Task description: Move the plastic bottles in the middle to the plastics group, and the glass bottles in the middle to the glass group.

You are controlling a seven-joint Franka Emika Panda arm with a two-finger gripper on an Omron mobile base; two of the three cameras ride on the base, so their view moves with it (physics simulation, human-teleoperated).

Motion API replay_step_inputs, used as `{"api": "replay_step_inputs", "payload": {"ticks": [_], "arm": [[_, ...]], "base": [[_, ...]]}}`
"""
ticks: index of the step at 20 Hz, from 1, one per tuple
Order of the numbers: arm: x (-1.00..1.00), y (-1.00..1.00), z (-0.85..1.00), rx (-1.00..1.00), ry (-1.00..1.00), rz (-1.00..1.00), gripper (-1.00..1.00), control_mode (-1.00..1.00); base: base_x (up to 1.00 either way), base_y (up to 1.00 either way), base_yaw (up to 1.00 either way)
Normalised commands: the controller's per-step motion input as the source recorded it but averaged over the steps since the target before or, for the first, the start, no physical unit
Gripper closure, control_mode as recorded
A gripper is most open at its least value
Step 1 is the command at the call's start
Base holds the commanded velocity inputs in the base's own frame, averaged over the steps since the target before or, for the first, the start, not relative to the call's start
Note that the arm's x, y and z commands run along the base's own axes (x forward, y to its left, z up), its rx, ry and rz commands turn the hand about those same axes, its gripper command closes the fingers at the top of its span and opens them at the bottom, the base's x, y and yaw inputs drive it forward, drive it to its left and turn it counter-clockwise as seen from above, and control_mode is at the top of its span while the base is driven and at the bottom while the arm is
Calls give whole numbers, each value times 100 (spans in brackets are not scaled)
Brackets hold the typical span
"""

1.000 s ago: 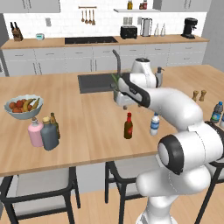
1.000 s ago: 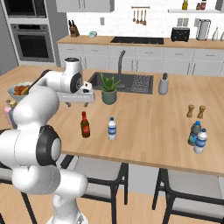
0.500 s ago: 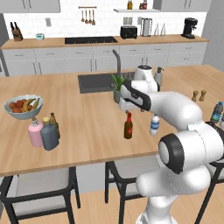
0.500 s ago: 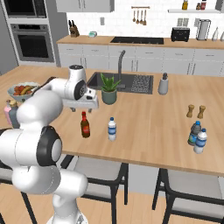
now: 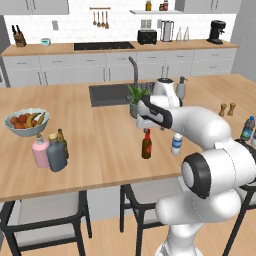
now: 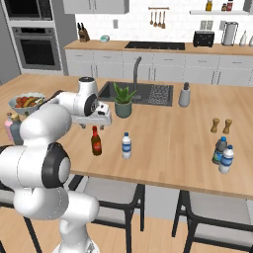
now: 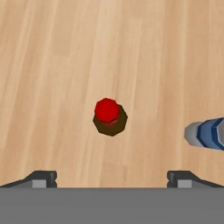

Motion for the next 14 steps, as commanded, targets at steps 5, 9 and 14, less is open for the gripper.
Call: {"api": "replay_step_inputs", "payload": {"ticks": [5, 9, 14], "arm": [[8, 0, -13, 0, 0, 0, -100, -100], [33, 0, -29, 0, 0, 0, -100, -100], [19, 0, -23, 0, 0, 0, -100, -100]], "base": [[0, 0, 0], [0, 0, 0], [0, 0, 0]]}}
